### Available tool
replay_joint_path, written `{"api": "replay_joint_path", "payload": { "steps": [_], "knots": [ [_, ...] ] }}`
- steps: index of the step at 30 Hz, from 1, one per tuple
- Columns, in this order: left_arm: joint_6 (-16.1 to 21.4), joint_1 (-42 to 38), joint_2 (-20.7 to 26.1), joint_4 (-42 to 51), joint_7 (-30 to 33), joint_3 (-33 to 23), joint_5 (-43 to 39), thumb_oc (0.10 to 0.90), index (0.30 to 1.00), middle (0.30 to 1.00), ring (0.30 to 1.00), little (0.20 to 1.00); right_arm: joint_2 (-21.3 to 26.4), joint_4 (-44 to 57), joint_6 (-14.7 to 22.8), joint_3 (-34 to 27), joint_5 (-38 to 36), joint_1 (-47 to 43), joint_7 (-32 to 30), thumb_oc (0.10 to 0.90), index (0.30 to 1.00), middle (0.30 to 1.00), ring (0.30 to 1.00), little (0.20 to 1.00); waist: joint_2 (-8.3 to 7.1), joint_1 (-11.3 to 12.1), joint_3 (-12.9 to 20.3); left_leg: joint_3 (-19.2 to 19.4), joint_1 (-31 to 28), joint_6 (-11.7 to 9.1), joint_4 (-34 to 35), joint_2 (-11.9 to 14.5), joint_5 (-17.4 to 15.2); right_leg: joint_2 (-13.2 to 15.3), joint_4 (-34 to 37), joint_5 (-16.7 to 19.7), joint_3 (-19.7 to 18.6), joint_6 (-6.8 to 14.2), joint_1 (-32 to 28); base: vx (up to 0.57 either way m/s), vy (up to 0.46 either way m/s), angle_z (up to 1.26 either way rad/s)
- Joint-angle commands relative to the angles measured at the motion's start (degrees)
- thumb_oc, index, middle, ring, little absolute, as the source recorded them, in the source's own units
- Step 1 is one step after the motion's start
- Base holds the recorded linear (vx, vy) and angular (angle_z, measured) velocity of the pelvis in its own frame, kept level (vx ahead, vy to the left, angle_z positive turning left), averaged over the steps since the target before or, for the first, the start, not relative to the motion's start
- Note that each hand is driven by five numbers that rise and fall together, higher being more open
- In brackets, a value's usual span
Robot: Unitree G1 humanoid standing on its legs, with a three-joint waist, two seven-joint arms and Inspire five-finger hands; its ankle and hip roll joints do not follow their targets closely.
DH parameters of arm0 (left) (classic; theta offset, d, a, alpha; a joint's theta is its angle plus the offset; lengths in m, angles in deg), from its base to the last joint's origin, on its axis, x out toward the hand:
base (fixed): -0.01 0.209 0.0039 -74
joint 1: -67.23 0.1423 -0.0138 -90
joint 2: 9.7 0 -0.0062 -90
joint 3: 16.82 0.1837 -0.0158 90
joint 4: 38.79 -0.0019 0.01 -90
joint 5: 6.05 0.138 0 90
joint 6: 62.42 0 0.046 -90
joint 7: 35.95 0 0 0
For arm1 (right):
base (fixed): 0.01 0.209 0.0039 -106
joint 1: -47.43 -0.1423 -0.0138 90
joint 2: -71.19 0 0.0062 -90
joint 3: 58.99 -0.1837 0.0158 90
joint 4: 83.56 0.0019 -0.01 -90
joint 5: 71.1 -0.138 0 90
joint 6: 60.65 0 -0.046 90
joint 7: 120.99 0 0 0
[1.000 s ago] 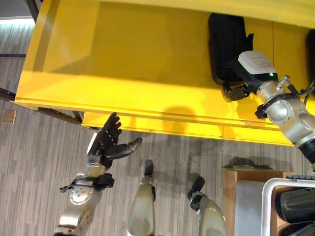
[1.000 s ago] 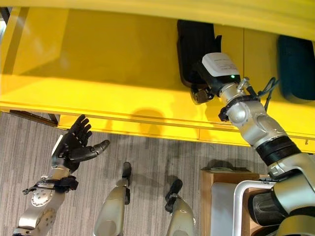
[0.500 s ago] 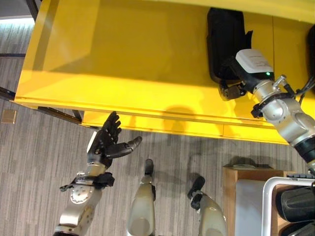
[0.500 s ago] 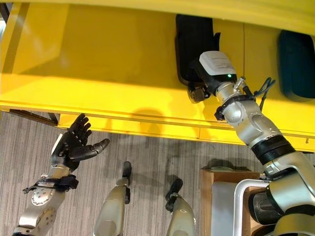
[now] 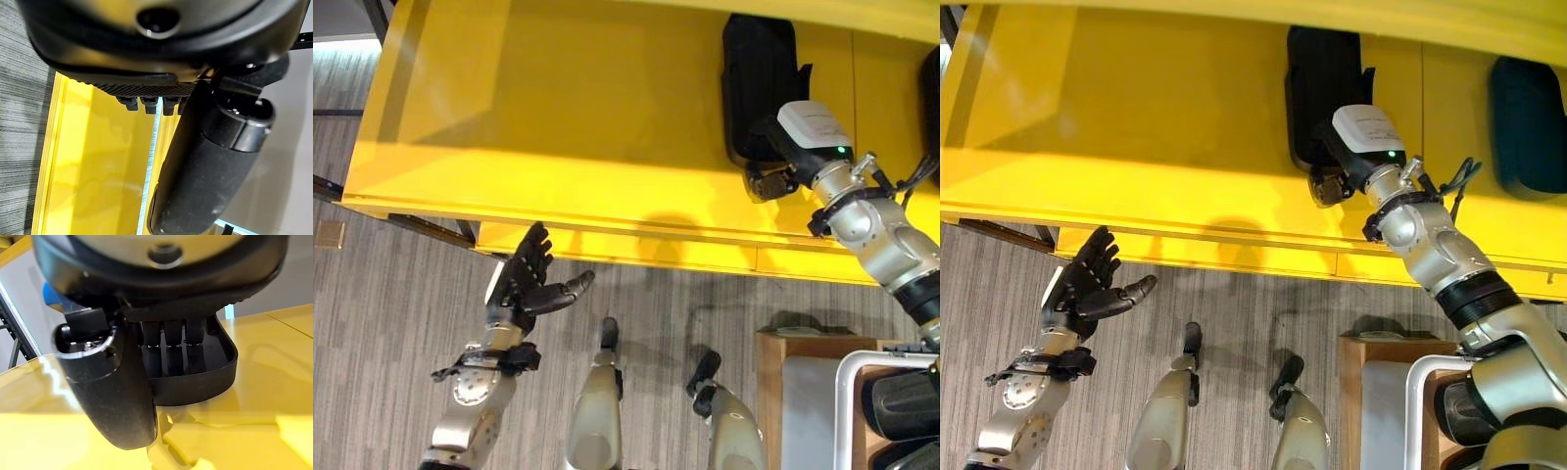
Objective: Move parts from the plastic box to the shelf.
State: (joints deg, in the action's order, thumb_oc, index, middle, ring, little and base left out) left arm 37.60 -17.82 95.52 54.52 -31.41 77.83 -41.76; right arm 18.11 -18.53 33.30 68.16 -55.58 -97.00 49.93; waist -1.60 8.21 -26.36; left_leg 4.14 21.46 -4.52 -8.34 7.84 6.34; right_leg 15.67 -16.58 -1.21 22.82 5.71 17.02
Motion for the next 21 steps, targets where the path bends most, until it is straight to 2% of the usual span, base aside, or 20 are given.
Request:
{"api": "replay_joint_path", "payload": {
  "steps": [1, 18, 20, 21],
  "knots": [
    [7.09, -1.59, 1.68, 6.15, -0.18, -1.15, 0.03, 0.900, 1.000, 1.000, 1.000, 1.000, -2.40, 1.34, 1.16, -0.17, -0.70, -0.42, -0.87, 0.400, 0.300, 0.300, 0.300, 0.300, -1.89, 0.13, 3.85, 0.96, -1.91, -2.80, -3.06, 5.50, -5.15, 3.62, 3.58, 4.21, -1.06, 4.28, -2.89, 0.00, 0.000, -0.03],
    [6.99, -2.11, 1.53, 5.64, -0.11, -0.93, 0.35, 0.900, 1.000, 1.000, 1.000, 1.000, -4.45, 1.48, 0.81, -0.64, 0.00, 1.81, -0.28, 0.400, 0.300, 0.300, 0.300, 0.300, -2.34, 0.05, 4.01, 1.29, -2.16, -2.84, -2.74, 5.49, -5.08, 3.53, 4.48, 4.63, -0.87, 4.34, -3.36, 0.00, 0.000, 0.00],
    [7.06, -2.10, 1.55, 5.68, -0.09, -1.02, 0.35, 0.900, 1.000, 1.000, 1.000, 1.000, -4.47, 1.33, 0.73, -0.72, 0.03, 1.75, -0.37, 0.531, 0.484, 0.484, 0.484, 0.484, -2.34, 0.05, 4.04, 1.32, -2.15, -2.84, -2.75, 5.49, -5.07, 3.56, 4.51, 4.67, -0.80, 4.36, -3.40, 0.00, 0.000, 0.00],
    [7.12, -2.11, 1.54, 5.78, -0.07, -1.14, 0.34, 0.900, 1.000, 1.000, 1.000, 1.000, -4.40, 1.31, 0.64, -0.77, 0.16, 1.59, -0.44, 0.900, 1.000, 1.000, 1.000, 1.000, -2.38, 0.01, 4.08, 1.32, -2.10, -2.83, -2.78, 5.45, -5.11, 3.54, 4.58, 4.69, -0.87, 4.34, -3.38, 0.00, 0.000, 0.00]
  ]
}}
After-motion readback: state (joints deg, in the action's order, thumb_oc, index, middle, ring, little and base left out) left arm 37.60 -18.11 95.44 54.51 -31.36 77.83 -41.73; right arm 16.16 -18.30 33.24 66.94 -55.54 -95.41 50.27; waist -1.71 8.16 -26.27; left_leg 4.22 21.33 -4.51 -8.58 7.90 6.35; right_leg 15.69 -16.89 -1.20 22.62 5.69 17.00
